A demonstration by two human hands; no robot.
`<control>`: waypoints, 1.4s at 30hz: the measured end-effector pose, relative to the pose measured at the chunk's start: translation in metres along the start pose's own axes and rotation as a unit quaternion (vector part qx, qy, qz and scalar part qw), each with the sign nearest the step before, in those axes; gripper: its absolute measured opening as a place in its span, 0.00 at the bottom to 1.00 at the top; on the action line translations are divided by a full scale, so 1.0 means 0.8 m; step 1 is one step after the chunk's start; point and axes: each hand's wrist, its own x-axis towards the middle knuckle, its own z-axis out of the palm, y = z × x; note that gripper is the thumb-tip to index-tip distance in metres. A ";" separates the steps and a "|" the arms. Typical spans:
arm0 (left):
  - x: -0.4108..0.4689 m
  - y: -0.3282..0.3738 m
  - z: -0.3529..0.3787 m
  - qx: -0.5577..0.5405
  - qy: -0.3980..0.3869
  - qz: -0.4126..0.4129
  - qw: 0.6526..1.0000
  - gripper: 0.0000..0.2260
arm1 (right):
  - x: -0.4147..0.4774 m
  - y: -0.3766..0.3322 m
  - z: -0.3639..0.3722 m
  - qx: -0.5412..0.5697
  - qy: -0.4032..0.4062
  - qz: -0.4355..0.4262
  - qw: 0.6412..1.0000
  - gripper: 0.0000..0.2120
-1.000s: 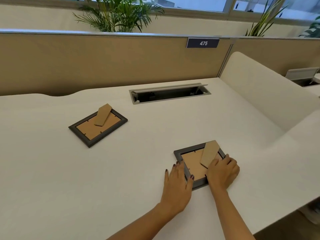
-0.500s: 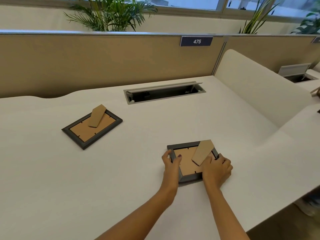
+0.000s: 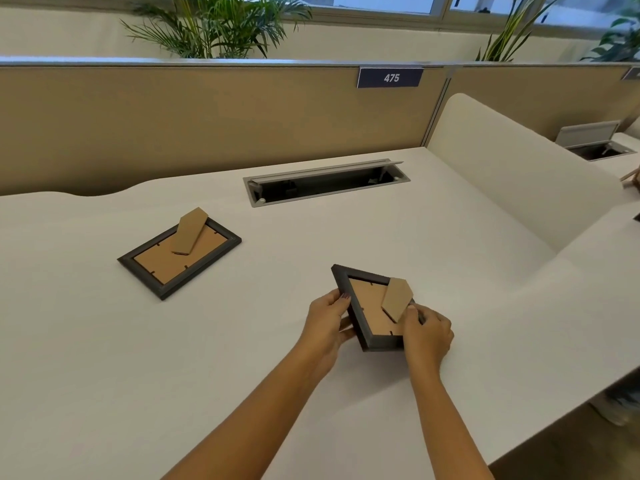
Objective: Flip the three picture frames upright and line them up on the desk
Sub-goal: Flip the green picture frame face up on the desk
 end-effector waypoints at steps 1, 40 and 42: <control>-0.001 0.003 0.001 -0.009 -0.007 -0.003 1.000 0.09 | 0.001 -0.002 0.000 0.029 -0.022 0.016 0.999 0.12; 0.020 -0.085 -0.089 0.636 0.106 0.210 0.735 0.23 | 0.009 0.005 -0.074 0.395 -0.350 0.045 0.848 0.42; 0.020 -0.091 -0.097 0.663 0.102 0.227 0.706 0.27 | 0.011 0.006 -0.073 0.405 -0.345 0.052 0.845 0.43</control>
